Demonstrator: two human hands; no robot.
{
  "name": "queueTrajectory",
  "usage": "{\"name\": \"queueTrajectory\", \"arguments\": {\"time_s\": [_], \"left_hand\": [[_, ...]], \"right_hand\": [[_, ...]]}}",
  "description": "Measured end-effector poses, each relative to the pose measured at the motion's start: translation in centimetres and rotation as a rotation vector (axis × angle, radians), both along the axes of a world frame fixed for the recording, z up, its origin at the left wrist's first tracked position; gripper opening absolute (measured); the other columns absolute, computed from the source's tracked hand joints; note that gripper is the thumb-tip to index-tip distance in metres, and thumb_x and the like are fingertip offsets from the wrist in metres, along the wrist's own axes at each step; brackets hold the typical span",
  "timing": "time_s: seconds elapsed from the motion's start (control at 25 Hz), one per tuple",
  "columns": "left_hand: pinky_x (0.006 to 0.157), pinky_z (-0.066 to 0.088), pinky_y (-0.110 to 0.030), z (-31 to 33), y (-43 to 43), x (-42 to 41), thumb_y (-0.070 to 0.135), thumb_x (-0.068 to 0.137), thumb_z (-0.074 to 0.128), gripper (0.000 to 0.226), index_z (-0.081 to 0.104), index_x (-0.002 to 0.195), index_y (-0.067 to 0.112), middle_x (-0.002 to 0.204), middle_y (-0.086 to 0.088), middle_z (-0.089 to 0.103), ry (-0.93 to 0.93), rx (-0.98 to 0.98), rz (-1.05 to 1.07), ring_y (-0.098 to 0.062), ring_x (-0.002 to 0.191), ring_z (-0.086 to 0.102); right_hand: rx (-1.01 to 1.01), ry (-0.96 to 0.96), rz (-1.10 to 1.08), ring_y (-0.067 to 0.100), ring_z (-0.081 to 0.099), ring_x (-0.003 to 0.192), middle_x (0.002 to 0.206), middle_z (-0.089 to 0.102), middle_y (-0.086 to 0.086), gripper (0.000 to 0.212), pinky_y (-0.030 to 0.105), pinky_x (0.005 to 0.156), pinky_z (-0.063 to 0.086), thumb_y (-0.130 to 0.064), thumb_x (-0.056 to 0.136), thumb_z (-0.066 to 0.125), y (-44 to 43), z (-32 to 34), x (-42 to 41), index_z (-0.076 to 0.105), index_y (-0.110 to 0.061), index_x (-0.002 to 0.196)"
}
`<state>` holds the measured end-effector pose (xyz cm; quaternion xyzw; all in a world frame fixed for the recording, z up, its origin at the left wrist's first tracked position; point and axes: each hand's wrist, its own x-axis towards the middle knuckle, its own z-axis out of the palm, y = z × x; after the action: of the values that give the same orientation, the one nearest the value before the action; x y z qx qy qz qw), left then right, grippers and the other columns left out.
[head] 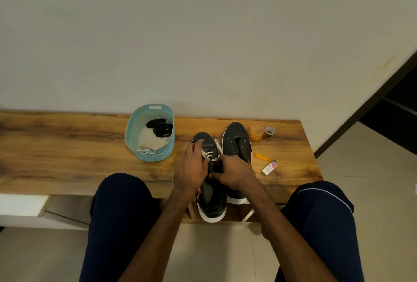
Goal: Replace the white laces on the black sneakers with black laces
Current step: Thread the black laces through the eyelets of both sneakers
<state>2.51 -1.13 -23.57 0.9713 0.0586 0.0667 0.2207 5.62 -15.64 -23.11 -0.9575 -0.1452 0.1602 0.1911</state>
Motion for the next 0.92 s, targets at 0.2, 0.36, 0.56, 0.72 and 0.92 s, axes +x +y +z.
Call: {"name": "queueTrajectory", "arguments": {"time_s": [0.2,0.36,0.56,0.72,0.92], "left_hand": [[0.084,0.052,-0.032,-0.6,-0.8,0.4,0.037,0.102,0.044,0.029,0.055,0.125,0.022,0.125,-0.003,0.052,0.050,0.083,0.082,-0.017,0.109,0.054],[0.070,0.050,-0.032,-0.3,-0.7,0.4,0.030,0.102,0.048,0.018,0.056,0.111,0.016,0.102,-0.003,0.061,0.061,-0.094,0.198,-0.018,0.087,0.061],[0.054,0.045,-0.029,1.3,2.6,0.9,0.029,0.107,0.035,0.023,0.050,0.101,0.013,0.088,-0.004,0.056,-0.080,-1.131,0.775,-0.021,0.073,0.060],[0.070,0.045,-0.028,1.3,2.4,0.2,0.033,0.099,0.054,0.025,0.058,0.118,0.019,0.112,-0.004,0.053,-0.162,-0.138,0.351,-0.021,0.100,0.056],[0.095,0.048,-0.037,-0.2,-0.4,0.2,0.040,0.100,0.049,0.029,0.062,0.121,0.025,0.129,-0.001,0.048,0.075,0.199,0.031,-0.016,0.116,0.049]], "right_hand": [[0.056,0.044,-0.021,0.016,0.064,0.093,0.104,0.069,-0.003,0.036,0.037,0.082,0.054,-0.046,0.083,0.072,-0.5,-0.3,-0.1,0.063,-0.022,0.108],[0.042,0.045,-0.037,0.016,0.064,0.090,0.097,0.068,-0.006,0.032,0.037,0.081,0.055,-0.047,0.083,0.072,-0.4,-0.2,0.1,0.065,-0.024,0.104],[0.003,0.047,-0.064,0.015,0.062,0.084,0.087,0.065,-0.008,0.027,0.037,0.078,0.054,-0.048,0.085,0.070,-0.1,-0.3,0.2,0.065,-0.025,0.097],[-0.010,0.043,-0.065,0.017,0.065,0.087,0.092,0.068,-0.003,0.030,0.039,0.080,0.056,-0.047,0.086,0.069,0.1,0.0,0.3,0.067,-0.021,0.102],[-0.029,0.034,-0.051,0.019,0.065,0.088,0.094,0.069,-0.001,0.030,0.038,0.079,0.055,-0.045,0.087,0.067,0.0,0.2,-0.2,0.067,-0.019,0.103]]}}
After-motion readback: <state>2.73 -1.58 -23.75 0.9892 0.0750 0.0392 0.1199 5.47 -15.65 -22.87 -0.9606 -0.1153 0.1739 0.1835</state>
